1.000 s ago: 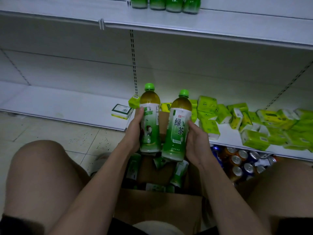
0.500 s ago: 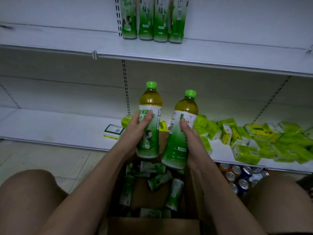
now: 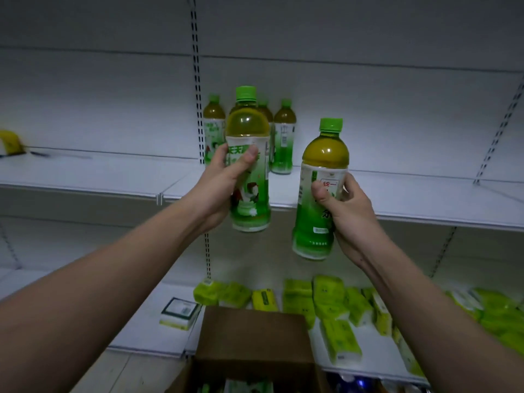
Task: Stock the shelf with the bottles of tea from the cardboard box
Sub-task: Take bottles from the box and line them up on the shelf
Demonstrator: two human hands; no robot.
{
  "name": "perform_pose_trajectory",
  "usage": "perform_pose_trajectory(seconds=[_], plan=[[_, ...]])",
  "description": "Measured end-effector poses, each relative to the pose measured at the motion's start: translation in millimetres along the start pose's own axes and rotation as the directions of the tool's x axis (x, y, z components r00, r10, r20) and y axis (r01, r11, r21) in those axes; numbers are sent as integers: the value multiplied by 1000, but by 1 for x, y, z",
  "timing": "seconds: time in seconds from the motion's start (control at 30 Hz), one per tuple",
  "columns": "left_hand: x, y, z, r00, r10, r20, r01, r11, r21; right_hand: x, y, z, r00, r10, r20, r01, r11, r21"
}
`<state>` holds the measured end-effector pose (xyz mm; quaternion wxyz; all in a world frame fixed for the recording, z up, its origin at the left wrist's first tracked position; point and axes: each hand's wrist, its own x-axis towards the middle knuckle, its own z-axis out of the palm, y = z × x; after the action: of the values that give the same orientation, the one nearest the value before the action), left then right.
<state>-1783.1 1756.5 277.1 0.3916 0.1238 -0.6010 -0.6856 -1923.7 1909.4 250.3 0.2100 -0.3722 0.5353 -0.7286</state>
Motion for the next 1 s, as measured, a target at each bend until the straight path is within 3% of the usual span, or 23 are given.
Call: perform_pose_trajectory(seconds=[0.23, 0.53, 0.8, 1.0], plan=[[54, 13, 27, 998, 17, -63, -14, 999, 46, 58, -14, -6, 990, -82, -112, 83, 997, 8], [103, -25, 46, 999, 21, -36, -13, 974, 224, 109, 3, -28, 989, -128, -69, 122, 989, -83], [138, -43, 62, 1000, 17, -3, -16, 966, 257, 146, 19, -46, 995, -97, -38, 93, 992, -85], [131, -37, 68, 996, -88, 13, 73, 892, 447, 150, 22, -53, 996, -89, -32, 82, 982, -170]])
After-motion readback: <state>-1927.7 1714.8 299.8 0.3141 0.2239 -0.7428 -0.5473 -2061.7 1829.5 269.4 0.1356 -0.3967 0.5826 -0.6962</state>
